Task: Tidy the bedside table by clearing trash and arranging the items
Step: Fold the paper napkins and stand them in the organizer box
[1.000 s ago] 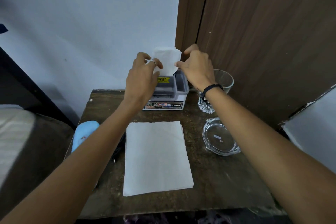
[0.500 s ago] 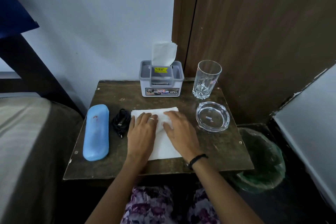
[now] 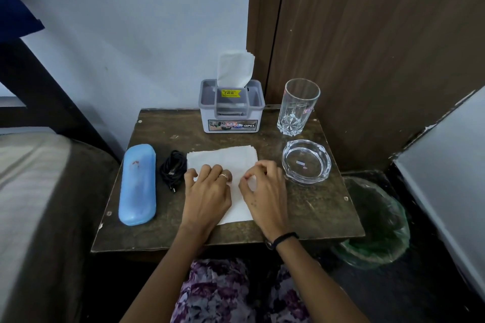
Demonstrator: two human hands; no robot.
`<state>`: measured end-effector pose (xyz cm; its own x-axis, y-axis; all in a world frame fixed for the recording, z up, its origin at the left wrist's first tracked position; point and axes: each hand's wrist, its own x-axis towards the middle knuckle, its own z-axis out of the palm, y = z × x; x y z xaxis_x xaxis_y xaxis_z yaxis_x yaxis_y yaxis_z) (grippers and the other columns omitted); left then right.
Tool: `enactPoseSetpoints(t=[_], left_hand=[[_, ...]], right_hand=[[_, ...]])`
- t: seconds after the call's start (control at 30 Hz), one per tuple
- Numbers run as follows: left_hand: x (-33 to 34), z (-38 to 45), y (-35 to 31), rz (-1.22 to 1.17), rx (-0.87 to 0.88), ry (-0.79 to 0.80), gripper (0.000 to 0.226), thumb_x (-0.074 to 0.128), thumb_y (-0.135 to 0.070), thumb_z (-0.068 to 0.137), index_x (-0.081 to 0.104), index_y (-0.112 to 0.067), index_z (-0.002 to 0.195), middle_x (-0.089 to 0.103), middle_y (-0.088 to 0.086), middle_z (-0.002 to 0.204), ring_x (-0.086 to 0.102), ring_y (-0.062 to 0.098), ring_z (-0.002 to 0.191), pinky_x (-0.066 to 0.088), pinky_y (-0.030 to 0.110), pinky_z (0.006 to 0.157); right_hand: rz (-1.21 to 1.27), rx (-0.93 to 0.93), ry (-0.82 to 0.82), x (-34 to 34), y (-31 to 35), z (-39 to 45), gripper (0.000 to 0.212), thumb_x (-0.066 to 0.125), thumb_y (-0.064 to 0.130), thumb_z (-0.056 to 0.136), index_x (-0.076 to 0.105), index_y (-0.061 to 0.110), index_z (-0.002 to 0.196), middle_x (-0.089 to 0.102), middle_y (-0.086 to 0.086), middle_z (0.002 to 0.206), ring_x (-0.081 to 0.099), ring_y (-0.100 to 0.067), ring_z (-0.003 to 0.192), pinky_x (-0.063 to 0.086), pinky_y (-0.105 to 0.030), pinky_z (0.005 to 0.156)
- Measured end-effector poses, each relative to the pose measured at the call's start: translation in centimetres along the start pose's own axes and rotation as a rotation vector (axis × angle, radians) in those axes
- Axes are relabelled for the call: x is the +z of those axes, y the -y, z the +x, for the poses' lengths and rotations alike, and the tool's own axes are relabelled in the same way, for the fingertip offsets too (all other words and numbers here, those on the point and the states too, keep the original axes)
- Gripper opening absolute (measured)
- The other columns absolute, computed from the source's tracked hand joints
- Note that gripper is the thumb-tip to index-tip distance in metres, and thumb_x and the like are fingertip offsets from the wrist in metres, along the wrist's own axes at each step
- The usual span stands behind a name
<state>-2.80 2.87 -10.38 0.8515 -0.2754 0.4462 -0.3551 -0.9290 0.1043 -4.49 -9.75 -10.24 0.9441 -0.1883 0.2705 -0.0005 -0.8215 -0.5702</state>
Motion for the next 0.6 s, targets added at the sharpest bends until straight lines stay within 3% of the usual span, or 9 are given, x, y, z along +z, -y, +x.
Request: enactPoseSetpoints(t=[0.1,0.2,0.4,0.53,0.6], left_hand=[[0.4,0.4,0.1,-0.097,-0.084,0.192,0.038,0.041,-0.018,0.08,0.065,-0.02,0.109,0.063,0.0,0.108,0.059,0.022,0.099,0.032,0.047,0.093],[0.7,0.7,0.6,-0.19,-0.103,0.302,0.048,0.032,-0.027,0.083,0.053,-0.029,0.126,0.05,-0.004,0.135,0.042,0.017,0.126,0.021,0.048,0.103],[1.1,0.8,1.1,-0.228,-0.099,0.314,0.045,0.041,-0.021,0.089,0.045,-0.033,0.132,0.038,-0.009,0.145,0.028,0.012,0.135,0.011,0.043,0.11],[0.9,0.8,1.0,-0.238,-0.103,0.305,0.046,0.043,-0.019,0.089,0.045,-0.033,0.132,0.039,-0.009,0.145,0.029,0.013,0.135,0.01,0.044,0.11],[0.9,0.8,0.9,-0.239,-0.101,0.299,0.047,0.043,-0.019,0.088,0.044,-0.033,0.133,0.039,-0.01,0.145,0.03,0.013,0.134,0.01,0.044,0.109]], right_hand=[[-0.085,-0.003,0.038,0.1,0.1,-0.2,0.021,0.058,0.024,0.087,0.063,0.014,0.104,0.049,-0.009,0.128,0.05,-0.026,0.111,0.04,-0.036,0.095],[-0.03,0.048,0.064,-0.1,0.2,-0.3,0.042,0.056,0.027,0.09,0.05,0.014,0.129,0.036,-0.011,0.143,0.042,-0.023,0.124,0.033,-0.033,0.105],[0.334,0.329,0.175,-1.3,0.5,2.0,0.063,0.071,0.021,0.077,0.038,0.013,0.13,0.048,-0.006,0.123,0.054,-0.02,0.104,0.046,-0.035,0.091],[0.535,0.545,0.257,-1.4,0.9,3.5,0.048,0.071,0.015,0.075,0.047,0.009,0.117,0.065,-0.008,0.11,0.061,-0.019,0.09,0.047,-0.025,0.07],[0.508,0.6,0.287,-1.2,0.9,3.7,0.037,0.068,0.016,0.077,0.056,0.007,0.11,0.068,-0.009,0.104,0.061,-0.023,0.092,0.049,-0.029,0.072]])
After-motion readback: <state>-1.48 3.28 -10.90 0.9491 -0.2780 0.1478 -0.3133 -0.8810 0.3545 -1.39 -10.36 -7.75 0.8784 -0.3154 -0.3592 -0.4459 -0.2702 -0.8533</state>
